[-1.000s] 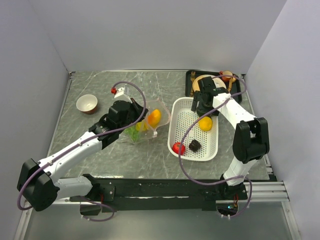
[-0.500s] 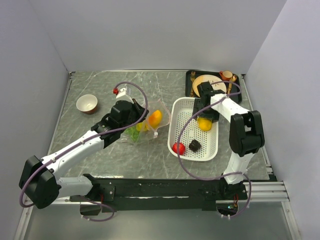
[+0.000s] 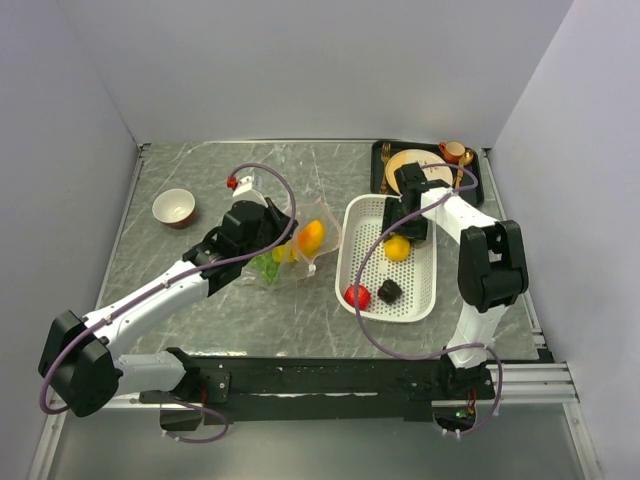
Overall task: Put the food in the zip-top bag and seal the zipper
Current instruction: Pick up the fake fruit from the bin, then place the fake fruit in the zipper food storage bag.
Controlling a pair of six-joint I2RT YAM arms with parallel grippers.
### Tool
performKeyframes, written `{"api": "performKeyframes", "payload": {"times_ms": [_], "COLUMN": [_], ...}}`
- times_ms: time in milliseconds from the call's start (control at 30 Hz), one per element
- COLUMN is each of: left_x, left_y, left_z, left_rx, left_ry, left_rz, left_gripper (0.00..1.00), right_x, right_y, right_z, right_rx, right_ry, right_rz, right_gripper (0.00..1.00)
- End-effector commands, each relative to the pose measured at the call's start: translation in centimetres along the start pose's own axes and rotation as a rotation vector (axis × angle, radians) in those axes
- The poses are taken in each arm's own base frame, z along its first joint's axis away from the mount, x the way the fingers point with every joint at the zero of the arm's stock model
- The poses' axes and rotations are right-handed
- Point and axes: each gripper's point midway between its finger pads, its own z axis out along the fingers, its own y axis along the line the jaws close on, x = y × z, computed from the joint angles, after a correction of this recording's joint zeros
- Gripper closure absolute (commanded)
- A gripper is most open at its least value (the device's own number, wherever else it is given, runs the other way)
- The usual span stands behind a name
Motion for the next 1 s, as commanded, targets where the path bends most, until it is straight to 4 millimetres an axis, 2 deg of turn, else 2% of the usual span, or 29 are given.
{"api": "performKeyframes", "payload": {"times_ms": [0, 133, 233, 333, 433, 567, 667, 767, 967], "left_x": [-1.0, -0.9, -1.0, -0.9, -0.5, -0.2, -0.2, 0.1, -0.1], "left_y": [-1.2, -1.1, -1.3, -1.3, -1.4, -1.6, -2.6, -3.1, -3.3], "left_z": [-0.1, -0.1, 0.0, 0.2, 0.5, 1.1, 1.6, 2.0, 1.9], "left_rx": [0.031, 0.031, 0.034, 0.031, 0.039, 0.038, 0.081, 0.105, 0.102], "left_ry": [-0.024, -0.024, -0.023, -0.02, -0.005, 0.014, 0.01, 0.023, 0.021], "left_rz": [-0.005, -0.005, -0.002, -0.003, 0.004, -0.005, -0.034, -0.042, -0.041], "left_gripper": [0.99, 0.99, 0.99, 0.99, 0.99, 0.99, 0.99, 0.99, 0.99], "right_x": [-0.5, -1.3, -2.4, -3.3, -3.8, -3.7, -3.0, -2.1, -1.4], "right_y": [1.6, 2.8, 3.6, 4.5, 6.3, 8.9, 10.6, 12.4, 13.3], "right_z": [-1.1, -3.1, -5.6, -8.4, -12.1, -16.1, -18.8, -20.4, -20.2], "right_rx": [-0.103, -0.18, -0.238, -0.299, -0.41, -0.494, -0.539, -0.571, -0.557], "right_ry": [-0.026, -0.077, -0.143, -0.213, -0.282, -0.345, -0.385, -0.406, -0.406], "right_rz": [-0.011, -0.015, -0.014, -0.02, -0.033, -0.103, -0.18, -0.246, -0.292], "right_gripper": [0.6, 0.63, 0.63, 0.63, 0.63, 0.63, 0.62, 0.6, 0.59]}}
